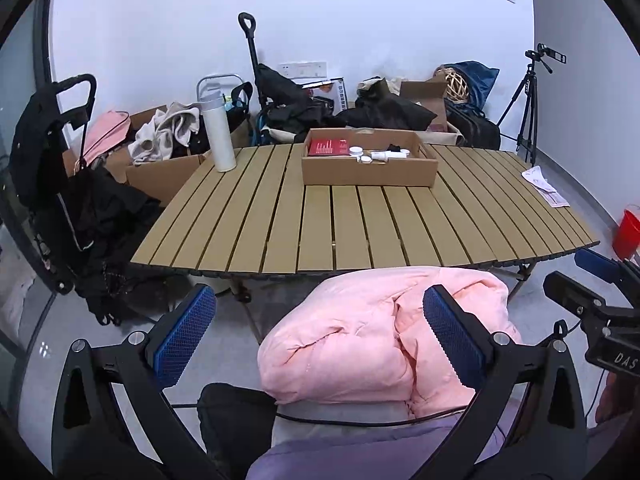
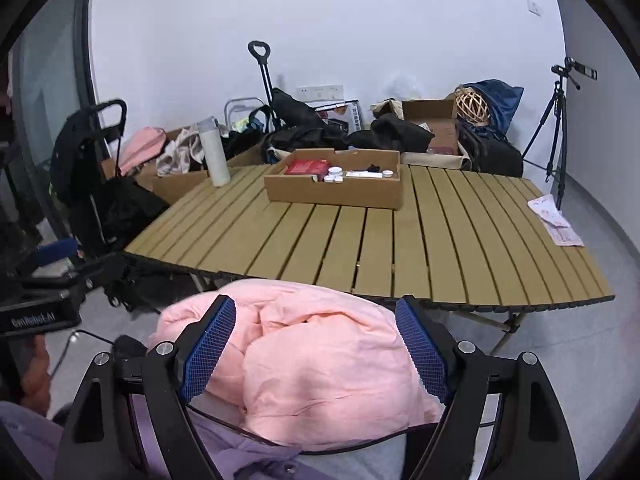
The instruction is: Organize objects
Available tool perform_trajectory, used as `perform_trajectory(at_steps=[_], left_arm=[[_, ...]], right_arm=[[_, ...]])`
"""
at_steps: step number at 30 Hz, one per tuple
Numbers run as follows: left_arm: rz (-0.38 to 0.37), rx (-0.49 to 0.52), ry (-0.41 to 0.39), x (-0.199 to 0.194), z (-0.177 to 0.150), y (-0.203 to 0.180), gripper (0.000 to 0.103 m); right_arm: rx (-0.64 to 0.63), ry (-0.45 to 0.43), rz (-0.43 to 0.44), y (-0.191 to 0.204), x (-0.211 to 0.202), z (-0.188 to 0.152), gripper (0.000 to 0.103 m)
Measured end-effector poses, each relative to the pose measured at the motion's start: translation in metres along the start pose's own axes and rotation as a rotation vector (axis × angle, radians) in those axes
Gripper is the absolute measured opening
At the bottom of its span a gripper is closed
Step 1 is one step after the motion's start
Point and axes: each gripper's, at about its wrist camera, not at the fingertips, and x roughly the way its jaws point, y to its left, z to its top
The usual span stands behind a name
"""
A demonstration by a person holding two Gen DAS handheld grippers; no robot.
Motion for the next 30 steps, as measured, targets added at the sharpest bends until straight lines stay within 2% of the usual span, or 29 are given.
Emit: perform_trajectory(at_steps=[10,30], left_arm=[[0.000,0.009,-0.030,-0.009,0.002,-0.005,0.103],[0.003,0.008,-0.037,-0.013,0.003,-0.006,0.103]], right_arm=[[-0.030,-0.039,0.014,0.008,-0.009,-0.001,0.085],[-0.026,-0.056,0.001,0.004,-0.014,0.002,0.085]])
